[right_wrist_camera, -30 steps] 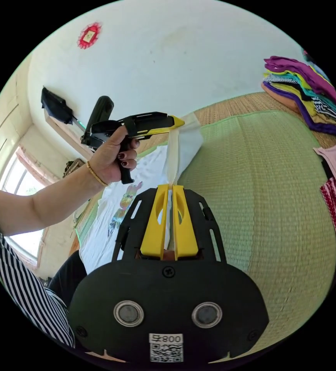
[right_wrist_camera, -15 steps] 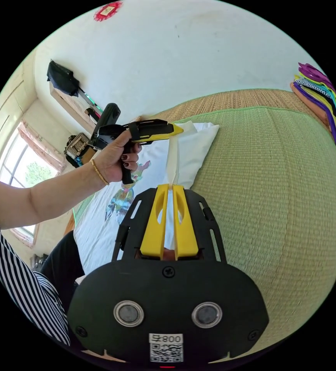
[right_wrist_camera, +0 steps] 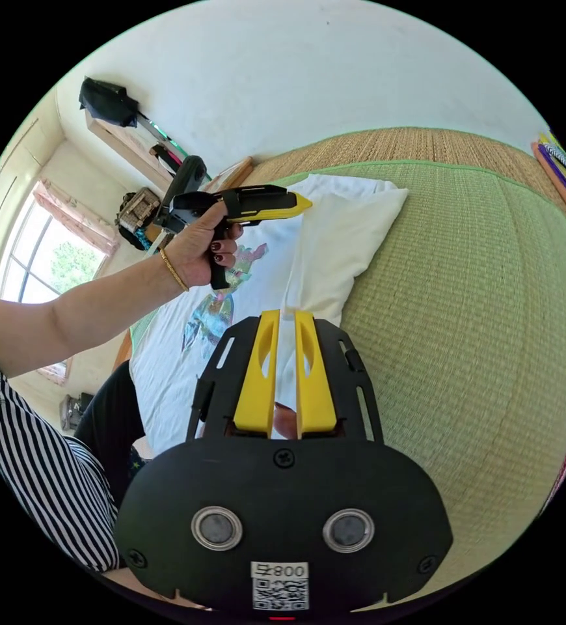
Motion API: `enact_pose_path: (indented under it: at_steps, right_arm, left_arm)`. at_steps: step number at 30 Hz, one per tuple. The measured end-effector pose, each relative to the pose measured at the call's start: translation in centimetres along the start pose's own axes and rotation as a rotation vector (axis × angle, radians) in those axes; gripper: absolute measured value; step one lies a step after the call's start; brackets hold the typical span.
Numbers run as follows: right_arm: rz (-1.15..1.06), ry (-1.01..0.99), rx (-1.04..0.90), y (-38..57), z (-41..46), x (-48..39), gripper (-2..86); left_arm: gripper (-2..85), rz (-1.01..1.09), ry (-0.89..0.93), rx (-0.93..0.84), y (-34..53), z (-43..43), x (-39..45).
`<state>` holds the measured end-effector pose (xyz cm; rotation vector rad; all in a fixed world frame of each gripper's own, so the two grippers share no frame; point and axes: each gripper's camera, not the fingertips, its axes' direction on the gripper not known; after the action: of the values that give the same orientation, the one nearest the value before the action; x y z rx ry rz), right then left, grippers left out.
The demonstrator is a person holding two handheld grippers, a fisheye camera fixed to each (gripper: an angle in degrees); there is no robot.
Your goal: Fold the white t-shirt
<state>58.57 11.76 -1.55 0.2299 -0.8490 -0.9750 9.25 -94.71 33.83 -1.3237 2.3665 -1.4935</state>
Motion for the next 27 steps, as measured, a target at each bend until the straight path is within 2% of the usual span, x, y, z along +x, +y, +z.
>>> enact_pose_path:
  at_steps: [7,12,15,21,27]
  right_arm:
    - [-0.009,-0.009,0.034,-0.8,-0.7,-0.4,2.4]
    - [0.059,0.148,0.010,-1.4,-0.2,0.1,0.7]
    - [0.078,0.123,-0.004,-1.6,0.1,0.6,0.3]
    - [0.082,0.134,0.027,-2.0,-0.7,0.5,0.1]
    - [0.109,0.119,0.017,-2.4,-0.5,1.2,0.1]
  left_arm:
    - [2.5,0.083,-0.016,0.048,0.1,-1.7,2.3]
    - [1.5,0.213,-0.068,-0.073,0.2,1.0,5.1]
    - [0.7,0.255,-0.174,-0.163,0.6,2.9,6.3]
    - [0.3,0.344,-0.117,-0.110,0.8,2.2,10.3]
    - [0.2,0.353,-0.174,-0.202,0.8,5.2,12.0]
